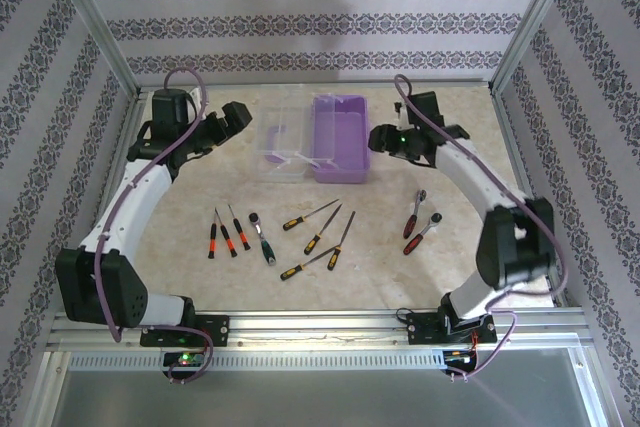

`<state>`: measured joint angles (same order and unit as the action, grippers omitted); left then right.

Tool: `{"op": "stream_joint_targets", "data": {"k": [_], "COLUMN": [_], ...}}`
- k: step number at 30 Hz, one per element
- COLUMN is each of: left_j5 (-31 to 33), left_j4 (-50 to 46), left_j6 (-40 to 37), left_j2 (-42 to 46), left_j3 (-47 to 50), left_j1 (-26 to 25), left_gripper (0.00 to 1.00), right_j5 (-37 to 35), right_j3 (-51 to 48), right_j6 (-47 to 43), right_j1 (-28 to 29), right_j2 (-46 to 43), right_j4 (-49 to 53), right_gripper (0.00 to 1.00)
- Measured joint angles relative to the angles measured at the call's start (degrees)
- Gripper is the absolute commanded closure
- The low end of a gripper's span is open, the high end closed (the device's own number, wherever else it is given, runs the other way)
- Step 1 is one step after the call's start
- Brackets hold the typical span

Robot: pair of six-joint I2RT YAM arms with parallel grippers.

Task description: Pack the tool kit

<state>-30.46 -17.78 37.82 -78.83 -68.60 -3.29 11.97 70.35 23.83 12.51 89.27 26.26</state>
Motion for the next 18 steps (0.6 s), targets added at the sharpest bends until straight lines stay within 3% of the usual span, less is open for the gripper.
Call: {"op": "stream_joint_targets", "data": {"k": [5, 9, 11, 15, 18], "left_j5": [-1.4, -3.7, -7.7, -14.0, -15.9], "left_j4": [3.7, 6.7, 13.2, 24.0, 27.1], "left_j6": [3.5, 4.5, 7.2, 13.1, 15.0], "left_j2": [-1.4, -3.8, -4.3, -6.3, -6.8], "left_j3": [-0.4, -1.4, 1.1, 6.7, 9.1], "left_j1": [-3.3, -9.5, -12.0, -15.8, -17.0], "left_gripper": [0.00, 0.00, 0.00, 0.00, 0.00], "right_j5": [-9.0, -10.4, -10.4, -9.7, -9.1], "right_j3": [-10.0, -16.5, -17.6, -17.6, -17.6], "right_j6": [-0.2, -0.8, -0.4, 0.2, 0.3], "right_j1": [-0.6, -1.6, -2.5, -6.3, -8.7], "right_j2": [-10.3, -13.6, -13.5, -10.6, -5.7], "right_j4": [3.5, 4.3, 4.8, 5.0, 5.3], "right_gripper": [0.39, 0.46, 0.49, 0.64, 0.65]}}
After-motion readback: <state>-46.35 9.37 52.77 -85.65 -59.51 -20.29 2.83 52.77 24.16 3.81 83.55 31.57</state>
